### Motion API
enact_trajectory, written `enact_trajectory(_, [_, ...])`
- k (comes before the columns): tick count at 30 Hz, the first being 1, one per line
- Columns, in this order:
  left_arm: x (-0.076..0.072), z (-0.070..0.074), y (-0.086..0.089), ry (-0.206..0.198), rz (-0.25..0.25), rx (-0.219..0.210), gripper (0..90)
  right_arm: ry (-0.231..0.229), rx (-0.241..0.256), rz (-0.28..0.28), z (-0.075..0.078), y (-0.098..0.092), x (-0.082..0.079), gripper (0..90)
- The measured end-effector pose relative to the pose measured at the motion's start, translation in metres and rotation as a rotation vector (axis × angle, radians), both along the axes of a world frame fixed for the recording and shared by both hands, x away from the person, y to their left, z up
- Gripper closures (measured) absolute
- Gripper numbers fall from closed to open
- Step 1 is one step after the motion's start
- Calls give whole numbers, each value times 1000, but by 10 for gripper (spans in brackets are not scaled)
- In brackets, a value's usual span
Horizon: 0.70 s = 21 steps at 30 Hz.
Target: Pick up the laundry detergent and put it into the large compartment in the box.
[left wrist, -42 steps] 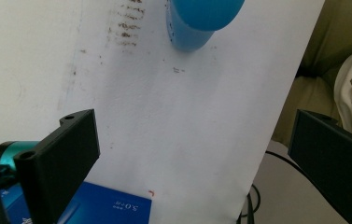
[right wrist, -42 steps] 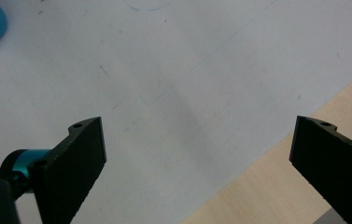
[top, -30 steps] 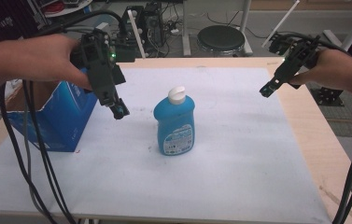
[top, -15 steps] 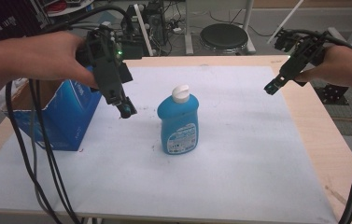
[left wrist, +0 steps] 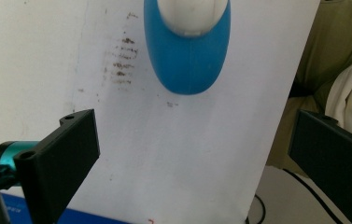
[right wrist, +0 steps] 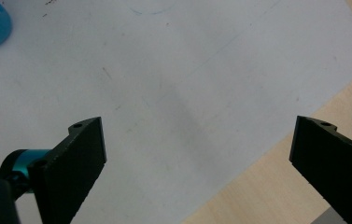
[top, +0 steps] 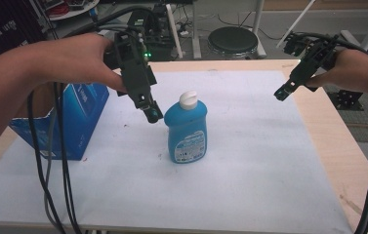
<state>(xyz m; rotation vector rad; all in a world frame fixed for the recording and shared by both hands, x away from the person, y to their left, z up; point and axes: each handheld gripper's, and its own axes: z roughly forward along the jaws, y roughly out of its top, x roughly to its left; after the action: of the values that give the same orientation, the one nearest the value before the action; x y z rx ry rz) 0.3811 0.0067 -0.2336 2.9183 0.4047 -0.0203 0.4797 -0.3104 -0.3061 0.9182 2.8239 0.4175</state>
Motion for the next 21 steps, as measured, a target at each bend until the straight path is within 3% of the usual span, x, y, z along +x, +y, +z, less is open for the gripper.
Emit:
enact_trajectory(12, [9, -7, -24, 13, -45, 1, 20, 3, 7, -1, -1, 0, 1, 28])
enact_trajectory(21, [15, -13, -40, 14, -50, -11, 20, 7, 6, -1, -3, 0, 3, 28])
